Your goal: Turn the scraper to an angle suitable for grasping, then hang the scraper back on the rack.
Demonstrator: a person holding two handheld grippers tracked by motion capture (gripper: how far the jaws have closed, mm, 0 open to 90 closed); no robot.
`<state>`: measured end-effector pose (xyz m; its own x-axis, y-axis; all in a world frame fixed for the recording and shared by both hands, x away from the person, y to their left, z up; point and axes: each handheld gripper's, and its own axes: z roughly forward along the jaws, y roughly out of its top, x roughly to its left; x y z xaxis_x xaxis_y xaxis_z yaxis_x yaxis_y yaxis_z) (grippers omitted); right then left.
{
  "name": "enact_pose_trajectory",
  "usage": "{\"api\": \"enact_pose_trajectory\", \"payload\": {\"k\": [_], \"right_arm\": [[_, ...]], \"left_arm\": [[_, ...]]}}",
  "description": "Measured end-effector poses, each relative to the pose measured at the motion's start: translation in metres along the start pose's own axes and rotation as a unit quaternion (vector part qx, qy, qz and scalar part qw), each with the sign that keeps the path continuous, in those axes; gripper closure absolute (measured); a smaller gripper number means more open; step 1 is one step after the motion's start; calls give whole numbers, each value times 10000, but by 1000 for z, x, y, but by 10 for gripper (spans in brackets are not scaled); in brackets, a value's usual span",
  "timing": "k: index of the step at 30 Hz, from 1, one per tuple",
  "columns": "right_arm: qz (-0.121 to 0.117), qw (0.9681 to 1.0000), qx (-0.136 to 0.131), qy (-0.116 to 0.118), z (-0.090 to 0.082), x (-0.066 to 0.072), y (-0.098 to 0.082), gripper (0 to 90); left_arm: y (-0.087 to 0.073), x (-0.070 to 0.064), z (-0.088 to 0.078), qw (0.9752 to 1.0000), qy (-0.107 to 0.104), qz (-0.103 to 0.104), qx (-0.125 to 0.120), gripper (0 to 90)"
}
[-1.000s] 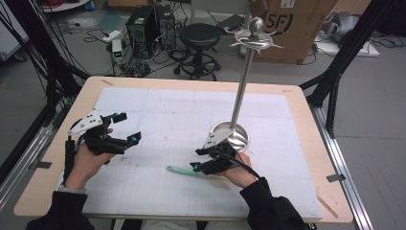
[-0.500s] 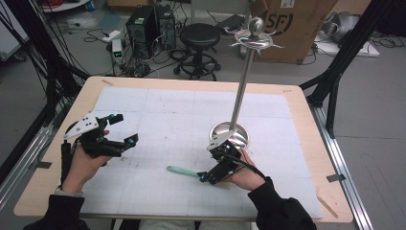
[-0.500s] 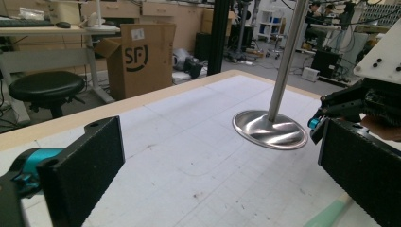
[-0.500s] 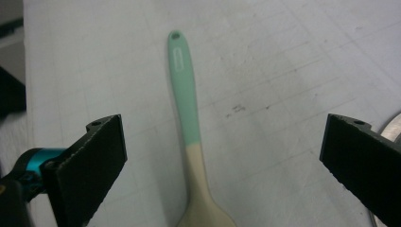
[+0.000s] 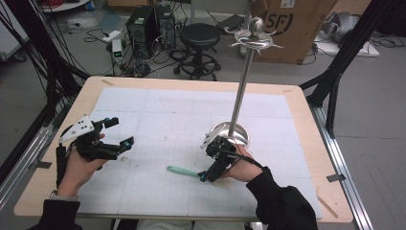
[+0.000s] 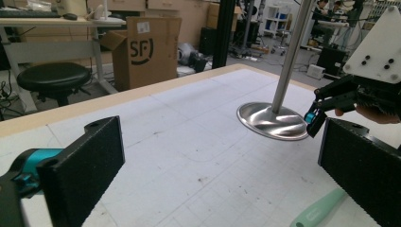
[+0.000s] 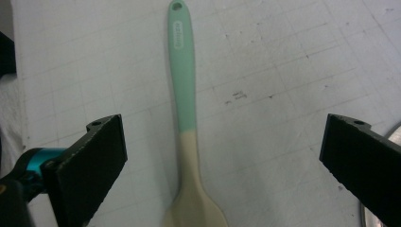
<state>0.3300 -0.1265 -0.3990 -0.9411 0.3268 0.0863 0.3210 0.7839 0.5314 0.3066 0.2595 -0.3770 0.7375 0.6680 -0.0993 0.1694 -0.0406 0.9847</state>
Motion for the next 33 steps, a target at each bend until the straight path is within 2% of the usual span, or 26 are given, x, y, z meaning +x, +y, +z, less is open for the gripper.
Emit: {"api": "enact_pose_trajectory", "payload": {"k": [8,11,12,13,14,17,21,25,29,33], "right_arm": [[-172,9990,403,7,5,0,8,57],[-237,9970,739,-36,7,4,13,140],[-434,9965,710,-76,9,3,15,153],[-459,9958,784,-87,10,5,16,167],[-381,9949,929,-79,10,7,18,183],[-510,9915,1192,-114,14,8,22,284],[-487,9882,1454,10,17,10,26,421],[-565,9836,1714,23,21,13,28,507],[-658,9801,1872,39,24,18,31,551],[-675,9738,2171,-27,29,24,34,635]], "left_arm": [[0,0,1,10000,7,-1,-7,17],[1,0,3,10000,-19,19,-12,17],[1,0,3,10000,-23,9,-12,17],[1,0,4,10000,-30,12,-10,17],[1,0,4,10000,-36,13,-8,17],[1,1,4,10000,-31,1,-26,17],[2,2,4,10000,-29,-17,-71,17],[4,2,7,9999,-57,-20,-103,17],[4,3,11,9999,-85,-11,-101,17],[4,3,13,9999,-132,-3,-90,17]]}}
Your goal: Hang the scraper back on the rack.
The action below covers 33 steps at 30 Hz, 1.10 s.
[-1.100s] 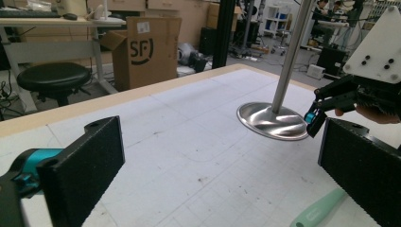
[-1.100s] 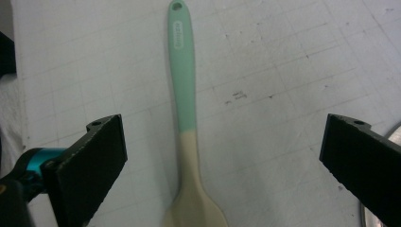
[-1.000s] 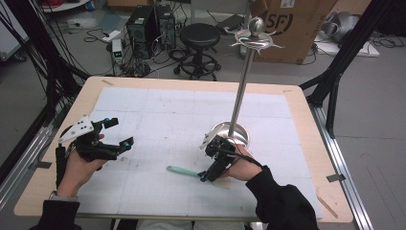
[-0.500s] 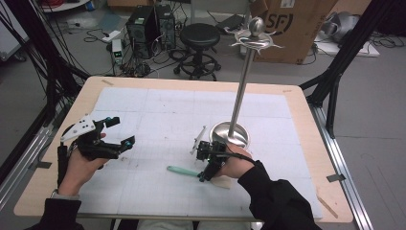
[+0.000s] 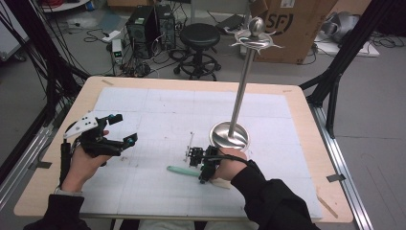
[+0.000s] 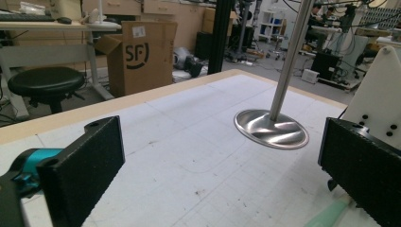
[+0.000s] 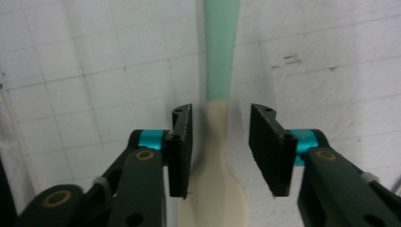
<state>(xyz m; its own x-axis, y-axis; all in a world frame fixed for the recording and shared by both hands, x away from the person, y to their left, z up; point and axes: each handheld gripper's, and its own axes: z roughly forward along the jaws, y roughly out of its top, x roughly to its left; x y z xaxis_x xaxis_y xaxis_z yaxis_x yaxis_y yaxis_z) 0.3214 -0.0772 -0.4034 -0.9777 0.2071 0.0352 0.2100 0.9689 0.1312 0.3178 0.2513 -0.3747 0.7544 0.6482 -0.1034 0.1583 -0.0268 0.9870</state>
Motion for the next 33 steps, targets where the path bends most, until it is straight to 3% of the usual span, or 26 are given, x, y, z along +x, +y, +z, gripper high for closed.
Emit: {"api": "enact_pose_trajectory", "payload": {"k": [7,14,18,21,27,31,33], "right_arm": [[32,9999,84,-47,2,-3,1,689],[173,9994,258,-177,3,3,2,746],[272,9993,252,-96,3,2,1,800],[382,9991,161,-14,2,0,-1,806],[381,9992,-82,-44,1,-1,-9,808],[521,9978,-415,-63,-8,-3,-21,808],[441,9964,-715,-112,-14,-6,-29,808]], "left_arm": [[1,2,-1,10000,40,-17,-62,17],[0,1,1,10000,19,-25,0,17],[0,1,0,10000,21,-18,-24,17],[0,2,0,10000,28,-28,-23,17],[0,2,1,10000,37,-28,-11,17],[0,3,0,10000,56,-28,-23,17],[0,3,0,10000,57,-25,-13,17]]}}
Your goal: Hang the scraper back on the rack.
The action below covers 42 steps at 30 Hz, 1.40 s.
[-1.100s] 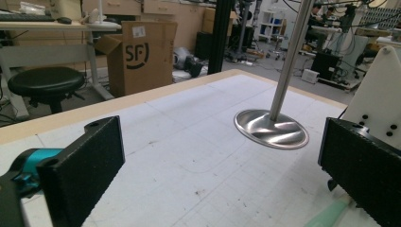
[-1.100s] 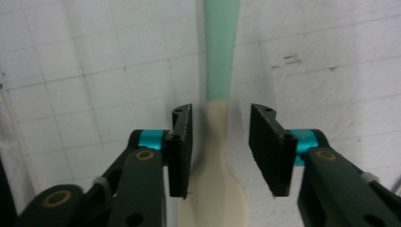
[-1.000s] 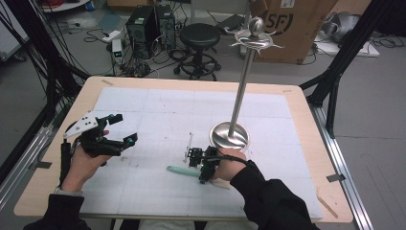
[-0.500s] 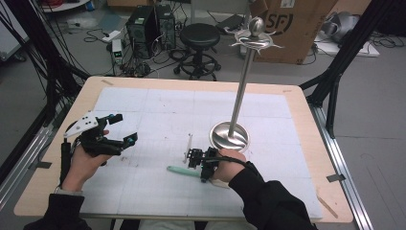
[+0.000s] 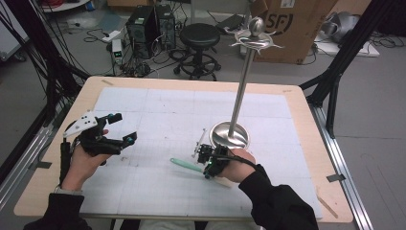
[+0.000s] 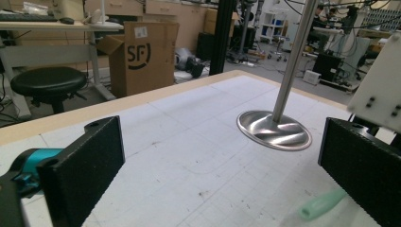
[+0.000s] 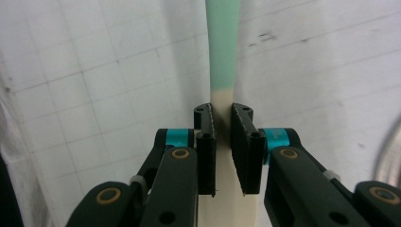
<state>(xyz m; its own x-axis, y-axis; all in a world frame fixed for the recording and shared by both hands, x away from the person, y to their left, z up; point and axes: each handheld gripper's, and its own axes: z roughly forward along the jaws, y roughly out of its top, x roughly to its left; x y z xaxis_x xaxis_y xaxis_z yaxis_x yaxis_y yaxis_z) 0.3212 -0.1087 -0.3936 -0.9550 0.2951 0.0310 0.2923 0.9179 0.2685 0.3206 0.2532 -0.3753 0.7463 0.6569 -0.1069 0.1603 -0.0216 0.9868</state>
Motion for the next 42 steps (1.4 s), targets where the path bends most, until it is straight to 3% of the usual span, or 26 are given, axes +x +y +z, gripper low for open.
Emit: {"api": "enact_pose_trajectory", "payload": {"k": [2,7,10,12,17,18,19,22,23,24,26,27,28,29,30,31,32,33,34,38,39,40,41,42], "right_arm": [[-19,9994,-342,-103,-8,-1,-8,807],[149,9937,-1085,-219,-24,-1,-31,807],[262,9881,-1494,-239,-34,-3,-44,807],[334,9827,-1802,-280,-42,-5,-53,807],[520,9621,-2651,-365,-60,-8,-73,807],[477,9560,-2865,-401,-65,-7,-79,807],[477,9560,-2865,-401,-65,-7,-79,807],[536,9476,-3121,-421,-69,-9,-88,807],[521,9411,-3318,-398,-72,-12,-93,807],[521,9411,-3318,-398,-72,-12,-93,807],[560,9349,-3481,-396,-74,-15,-98,807],[679,9287,-3627,-367,-77,-19,-104,807],[679,9287,-3627,-367,-77,-19,-104,807],[718,9244,-3724,-398,-79,-21,-106,807],[795,9153,-3929,-389,-83,-24,-112,807],[815,9099,-4050,-370,-86,-26,-114,807],[815,9099,-4050,-370,-86,-26,-114,807],[865,9005,-4240,-429,-91,-28,-120,807],[865,9005,-4240,-429,-91,-28,-120,807],[973,8837,-4554,-480,-102,-34,-131,806],[1070,8770,-4658,-489,-106,-36,-135,806],[1070,8770,-4658,-489,-106,-36,-135,806],[1214,8698,-4762,-434,-108,-39,-139,806],[1214,8698,-4762,-434,-108,-39,-139,806]], "left_arm": [[0,-1,1,10000,-4,7,20,17],[0,-2,1,10000,-21,6,37,17],[-1,-2,2,10000,-22,-8,28,17],[-1,-2,3,10000,-27,-15,23,17],[-2,-3,5,10000,-40,2,73,17],[-2,-3,5,10000,-38,-1,63,17],[-2,-3,5,10000,-37,-2,58,17],[-1,-3,4,10000,-40,1,38,17],[-1,-3,4,10000,-43,1,38,17],[-1,-3,4,10000,-44,-4,34,17],[-1,-3,4,10000,-46,-2,38,17],[-1,-3,4,10000,-47,-3,39,17],[-1,-3,4,10000,-46,-2,41,17],[-2,-3,4,10000,-50,-19,42,17],[-2,-3,4,10000,-53,-10,50,17],[-2,-3,4,10000,-47,-5,55,17],[-2,-3,5,10000,-49,-6,54,17],[-2,-3,5,10000,-49,-14,49,17],[-2,-3,5,10000,-41,-7,60,17],[-2,-4,5,10000,-62,-7,76,17],[-2,-4,5,9999,-63,-8,79,17],[-2,-4,6,10000,-63,-6,74,17],[-2,-4,6,10000,-60,-16,74,17],[-3,-4,6,10000,-60,-9,79,17]]}}
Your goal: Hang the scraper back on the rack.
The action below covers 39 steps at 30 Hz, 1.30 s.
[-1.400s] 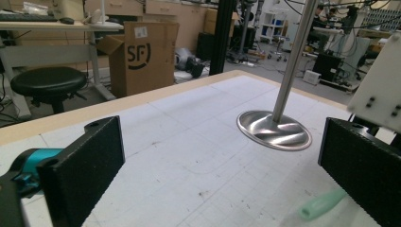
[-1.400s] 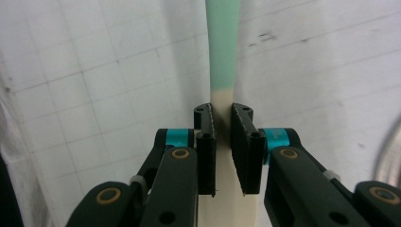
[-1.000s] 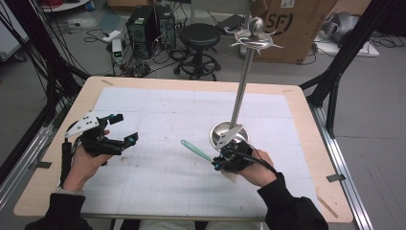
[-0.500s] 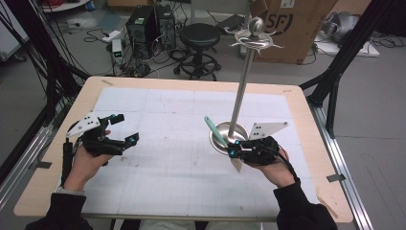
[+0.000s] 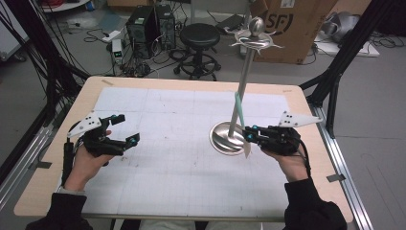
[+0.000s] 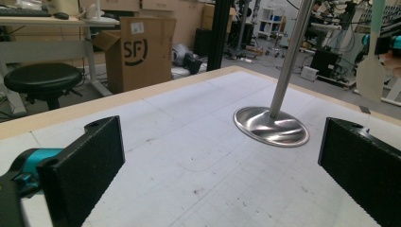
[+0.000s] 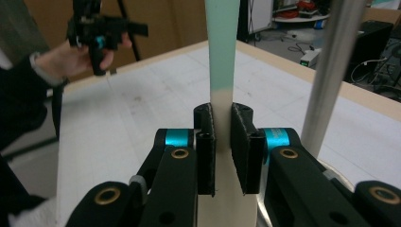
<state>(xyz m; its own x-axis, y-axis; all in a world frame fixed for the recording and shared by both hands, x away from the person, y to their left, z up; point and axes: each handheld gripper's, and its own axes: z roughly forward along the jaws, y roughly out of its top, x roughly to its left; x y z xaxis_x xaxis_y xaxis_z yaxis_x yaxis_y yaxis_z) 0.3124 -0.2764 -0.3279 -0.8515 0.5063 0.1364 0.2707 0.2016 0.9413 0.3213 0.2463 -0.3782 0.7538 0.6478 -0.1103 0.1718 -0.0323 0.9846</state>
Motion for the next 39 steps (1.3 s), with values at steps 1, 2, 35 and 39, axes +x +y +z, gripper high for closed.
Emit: {"api": "enact_pose_trajectory", "payload": {"k": [1,2,35,39], "right_arm": [[-8,10000,-42,-38,-2,-1,1,806],[-7,9999,-56,-109,-4,-2,2,807],[-250,9920,-821,-924,-69,-27,66,806],[-211,9918,-855,-924,-69,-30,68,806]], "left_arm": [[0,0,0,10000,-9,-22,-2,17],[1,-1,0,10000,-55,-45,-31,17],[2,-5,2,9999,-154,-38,-5,17],[2,-4,2,9999,-142,-30,11,17]]}}
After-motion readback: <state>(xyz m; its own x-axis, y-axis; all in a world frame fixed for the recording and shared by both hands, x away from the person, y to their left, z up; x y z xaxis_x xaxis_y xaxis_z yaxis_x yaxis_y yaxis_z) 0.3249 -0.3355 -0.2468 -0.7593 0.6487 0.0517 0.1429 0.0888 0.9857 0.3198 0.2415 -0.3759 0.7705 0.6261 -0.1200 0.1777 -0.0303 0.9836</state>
